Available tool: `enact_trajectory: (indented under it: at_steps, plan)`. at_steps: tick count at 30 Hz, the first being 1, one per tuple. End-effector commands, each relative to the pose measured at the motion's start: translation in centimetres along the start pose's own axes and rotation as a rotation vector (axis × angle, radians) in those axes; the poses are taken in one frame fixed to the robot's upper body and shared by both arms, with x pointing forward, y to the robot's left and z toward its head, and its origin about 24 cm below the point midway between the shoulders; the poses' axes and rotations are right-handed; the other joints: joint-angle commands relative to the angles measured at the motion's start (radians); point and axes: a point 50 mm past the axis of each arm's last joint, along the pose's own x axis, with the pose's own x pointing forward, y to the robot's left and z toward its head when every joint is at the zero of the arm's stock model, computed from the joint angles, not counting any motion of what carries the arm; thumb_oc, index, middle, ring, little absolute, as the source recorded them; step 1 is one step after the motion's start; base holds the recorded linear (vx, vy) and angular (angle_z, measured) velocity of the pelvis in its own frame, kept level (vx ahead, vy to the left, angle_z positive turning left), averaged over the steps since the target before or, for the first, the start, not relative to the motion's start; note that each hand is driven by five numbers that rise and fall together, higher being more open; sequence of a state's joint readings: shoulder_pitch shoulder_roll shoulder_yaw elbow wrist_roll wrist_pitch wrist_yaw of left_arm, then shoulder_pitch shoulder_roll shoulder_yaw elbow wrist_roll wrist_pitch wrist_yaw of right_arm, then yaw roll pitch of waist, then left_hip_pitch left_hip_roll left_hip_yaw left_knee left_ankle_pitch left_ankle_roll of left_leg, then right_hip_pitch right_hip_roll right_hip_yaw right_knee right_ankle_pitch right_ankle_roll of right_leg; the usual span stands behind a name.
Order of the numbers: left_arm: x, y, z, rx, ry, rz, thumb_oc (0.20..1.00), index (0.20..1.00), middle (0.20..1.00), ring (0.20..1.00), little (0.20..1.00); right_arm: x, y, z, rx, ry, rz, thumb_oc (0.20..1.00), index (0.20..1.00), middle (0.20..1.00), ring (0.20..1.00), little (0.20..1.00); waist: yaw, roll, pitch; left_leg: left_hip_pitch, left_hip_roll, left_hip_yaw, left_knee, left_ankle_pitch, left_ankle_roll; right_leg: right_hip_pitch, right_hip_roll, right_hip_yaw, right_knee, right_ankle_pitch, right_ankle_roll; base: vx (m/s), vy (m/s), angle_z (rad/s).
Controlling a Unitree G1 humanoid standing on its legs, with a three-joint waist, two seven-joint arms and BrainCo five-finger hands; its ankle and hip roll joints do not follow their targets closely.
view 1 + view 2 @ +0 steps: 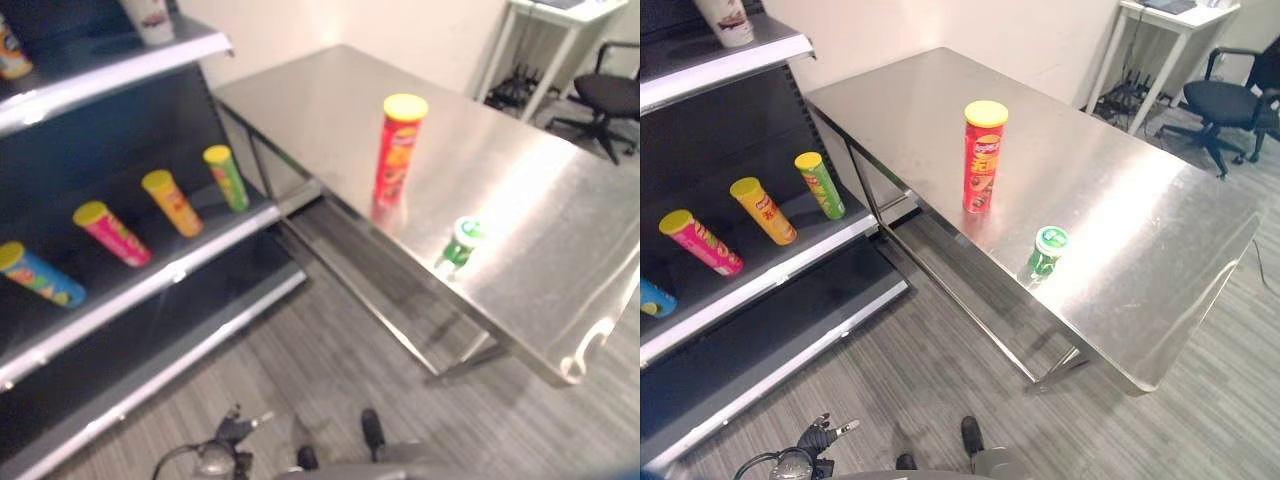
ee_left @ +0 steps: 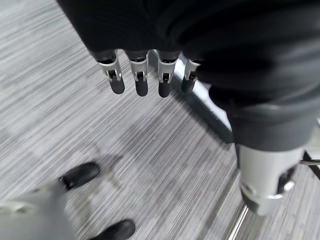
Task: Put the goods on the table back onto the shelves and tidy them up.
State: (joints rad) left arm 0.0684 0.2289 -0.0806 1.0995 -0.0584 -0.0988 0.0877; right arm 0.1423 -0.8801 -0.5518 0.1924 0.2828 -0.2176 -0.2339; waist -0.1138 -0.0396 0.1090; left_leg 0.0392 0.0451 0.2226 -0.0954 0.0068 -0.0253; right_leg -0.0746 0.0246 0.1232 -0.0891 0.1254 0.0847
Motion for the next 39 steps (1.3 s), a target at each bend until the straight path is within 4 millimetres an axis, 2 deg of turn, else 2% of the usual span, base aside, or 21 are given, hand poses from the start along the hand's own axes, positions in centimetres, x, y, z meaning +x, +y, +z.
enact_trajectory:
  at_steps: [1, 2, 4, 5, 6, 7, 9, 13, 19, 28, 39]
  plan:
    - [0.6, 1.4, 2.2, 0.042, -0.075, 0.017, 1.0, 1.0, 1.0, 1.0, 1.0, 2.4, 0.5, 4.0, 0.034, -0.176, 0.122, 1.0, 1.0, 1.0, 1.0, 1.0, 0.057, -0.017, -0.008, 0.018, 0.004, -0.045, 0.008, -0.036, -0.069, 0.098, -0.058, -0.004, 0.031, -0.176, 0.147, 0.01, -0.028, 0.17]
    - [0.6, 1.4, 2.2, 0.04, -0.075, 0.017, 1.0, 1.0, 1.0, 1.0, 1.0, 2.4, 0.6, 4.0, 0.035, -0.177, 0.124, 1.0, 1.0, 1.0, 1.0, 1.0, 0.054, -0.017, -0.008, 0.018, 0.004, -0.047, 0.008, -0.036, -0.069, 0.099, -0.058, -0.005, 0.03, -0.177, 0.147, 0.01, -0.038, 0.26]
    - [0.4, 1.4, 1.7, 0.05, -0.066, 0.001, 1.0, 1.0, 1.0, 1.0, 1.0, 3.0, 3.0, 4.8, 0.012, -0.183, 0.331, 1.0, 1.0, 1.0, 1.0, 1.0, 0.075, -0.02, -0.007, 0.016, 0.005, -0.062, 0.008, -0.03, -0.074, 0.107, -0.061, -0.027, 0.034, -0.18, 0.139, 0.01, -0.039, 0.37]
    - [0.3, 1.3, 1.3, 0.054, -0.057, -0.008, 1.0, 1.0, 1.0, 1.0, 1.0, 3.0, 3.8, 5.4, -0.009, -0.196, 0.408, 1.0, 1.0, 1.0, 1.0, 1.0, 0.08, -0.023, -0.007, 0.016, 0.005, -0.067, 0.008, -0.029, -0.077, 0.111, -0.061, -0.033, 0.034, -0.182, 0.137, 0.01, -0.026, 0.35]
    - [0.3, 1.3, 1.3, 0.053, -0.057, -0.008, 1.0, 1.0, 1.0, 1.0, 1.0, 3.1, 3.9, 5.4, -0.009, -0.197, 0.409, 1.0, 1.0, 1.0, 1.0, 1.0, 0.078, -0.022, -0.007, 0.016, 0.005, -0.068, 0.008, -0.029, -0.077, 0.111, -0.061, -0.034, 0.034, -0.182, 0.137, 0.01, -0.029, 0.31]
    - [0.2, 1.2, 0.9, 0.047, -0.049, -0.018, 1.0, 1.0, 1.0, 1.0, 1.0, 3.0, 4.7, 5.9, 0.008, -0.199, 0.512, 1.0, 1.0, 1.0, 1.0, 1.0, 0.083, -0.023, -0.005, 0.017, 0.007, -0.076, 0.008, -0.025, -0.079, 0.116, -0.062, -0.045, 0.036, -0.184, 0.133, 0.01, -0.024, 0.17]
    - [0.1, 1.0, 0.4, 0.041, -0.038, -0.036, 1.0, 1.0, 1.0, 1.0, 1.0, 2.5, 5.8, 6.1, 0.033, -0.194, 0.625, 1.0, 1.0, 1.0, 1.0, 1.0, 0.091, -0.024, -0.006, 0.018, 0.008, -0.083, 0.008, -0.024, -0.081, 0.122, -0.064, -0.057, 0.036, -0.186, 0.129, 0.02, -0.028, 0.28]
    - [-0.1, 0.6, -0.1, 0.047, -0.026, -0.061, 1.0, 1.0, 1.0, 1.0, 1.0, 1.6, 8.0, 6.2, -0.051, -0.185, 0.821, 1.0, 1.0, 1.0, 1.0, 1.0, 0.098, -0.021, -0.003, 0.019, 0.008, -0.097, 0.008, -0.02, -0.084, 0.13, -0.065, -0.074, 0.036, -0.19, 0.124, 0.02, -0.021, 0.13]
    - [-0.1, 0.1, 0.0, 0.037, -0.036, -0.083, 1.0, 1.0, 1.0, 1.0, 1.0, 0.9, 8.6, 6.0, -0.119, -0.169, 0.927, 1.0, 1.0, 1.0, 1.0, 1.0, 0.101, -0.015, -0.001, 0.015, 0.009, -0.112, 0.008, -0.017, -0.087, 0.132, -0.07, -0.094, 0.037, -0.194, 0.124, 0.01, -0.013, 0.06]
    - [-0.1, -0.3, 0.3, 0.034, -0.051, -0.094, 1.0, 1.0, 1.0, 1.0, 1.0, -0.3, 9.4, 6.2, -0.326, -0.217, 1.048, 1.0, 1.0, 1.0, 1.0, 1.0, 0.097, -0.013, -0.002, 0.007, 0.011, -0.119, 0.008, -0.012, -0.092, 0.131, -0.075, -0.11, 0.037, -0.194, 0.127, 0.01, -0.01, 0.07]
    - [0.2, -0.5, 1.6, 0.057, -0.088, -0.092, 1.0, 1.0, 1.0, 1.0, 1.0, -2.0, 12.2, 5.5, -0.529, -0.278, 1.225, 1.0, 1.0, 1.0, 1.0, 1.0, 0.108, -0.029, 0.004, 0.0, 0.016, -0.13, 0.008, -0.009, -0.095, 0.131, -0.074, -0.117, 0.038, -0.198, 0.125, 0.0, 0.0, 0.0]
